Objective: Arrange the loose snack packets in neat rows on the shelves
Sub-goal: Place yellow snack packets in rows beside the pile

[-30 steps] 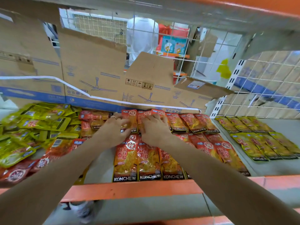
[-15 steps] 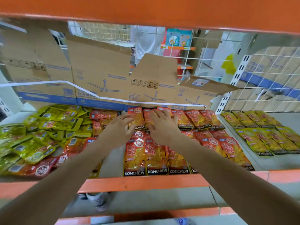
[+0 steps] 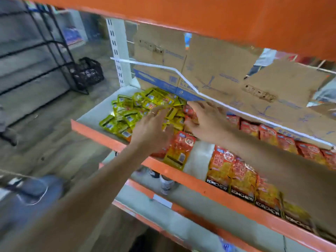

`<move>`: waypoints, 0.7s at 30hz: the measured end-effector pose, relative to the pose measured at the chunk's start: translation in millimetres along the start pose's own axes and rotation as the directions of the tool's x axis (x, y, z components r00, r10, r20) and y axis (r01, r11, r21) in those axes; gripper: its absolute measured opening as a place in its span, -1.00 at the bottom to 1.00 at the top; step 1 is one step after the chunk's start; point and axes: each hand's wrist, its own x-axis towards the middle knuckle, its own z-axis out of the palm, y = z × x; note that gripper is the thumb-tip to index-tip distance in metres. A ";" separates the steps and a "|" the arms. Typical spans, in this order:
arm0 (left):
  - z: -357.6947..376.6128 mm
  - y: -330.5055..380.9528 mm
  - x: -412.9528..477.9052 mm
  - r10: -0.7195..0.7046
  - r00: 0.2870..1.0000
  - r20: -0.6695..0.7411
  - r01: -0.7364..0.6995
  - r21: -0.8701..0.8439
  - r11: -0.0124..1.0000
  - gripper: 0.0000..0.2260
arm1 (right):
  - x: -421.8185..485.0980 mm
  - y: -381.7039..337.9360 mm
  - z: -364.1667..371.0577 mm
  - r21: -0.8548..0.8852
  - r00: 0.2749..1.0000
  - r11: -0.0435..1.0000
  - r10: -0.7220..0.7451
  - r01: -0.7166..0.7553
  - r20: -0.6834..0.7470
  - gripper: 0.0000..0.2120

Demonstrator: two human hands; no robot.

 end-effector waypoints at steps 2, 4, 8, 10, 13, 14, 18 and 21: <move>-7.2 -20.3 -6.0 -0.069 0.998 -0.007 0.069 0.030 0.997 -0.50 | 15.1 -13.5 5.1 0.008 0.998 0.998 -0.055 0.055 0.037 -0.43; -10.5 -40.8 -10.0 -0.125 0.992 -0.023 0.127 0.065 0.990 -0.50 | 29.0 -24.0 11.4 0.004 0.992 0.994 -0.112 0.112 0.057 -0.42; -14.6 -71.9 -10.2 -0.194 0.981 -0.001 0.193 0.122 0.974 -0.46 | 54.7 -37.2 28.5 -0.032 0.980 0.987 -0.152 0.157 0.125 -0.42; -15.3 -83.2 -5.8 -0.176 0.984 0.043 0.167 0.163 0.972 -0.43 | 66.3 -39.8 38.1 -0.049 0.977 0.987 -0.144 0.153 0.157 -0.43; -16.2 -92.7 5.9 -0.164 0.984 0.073 0.143 0.232 0.962 -0.41 | 82.7 -36.9 49.0 -0.041 0.977 0.992 -0.113 0.122 0.182 -0.41; -15.7 -94.1 10.1 -0.158 0.983 0.095 0.127 0.271 0.954 -0.41 | 87.4 -35.0 52.1 -0.034 0.977 0.994 -0.095 0.104 0.192 -0.40; -9.3 -99.6 26.8 -0.132 0.965 0.228 0.034 0.387 0.921 -0.34 | 104.9 -31.6 66.2 -0.058 0.971 0.998 0.001 0.014 0.238 -0.33; -4.7 -102.3 34.8 -0.145 0.944 0.297 0.009 0.416 0.909 -0.23 | 112.4 -34.3 73.0 -0.092 0.971 0.996 0.035 -0.014 0.237 -0.29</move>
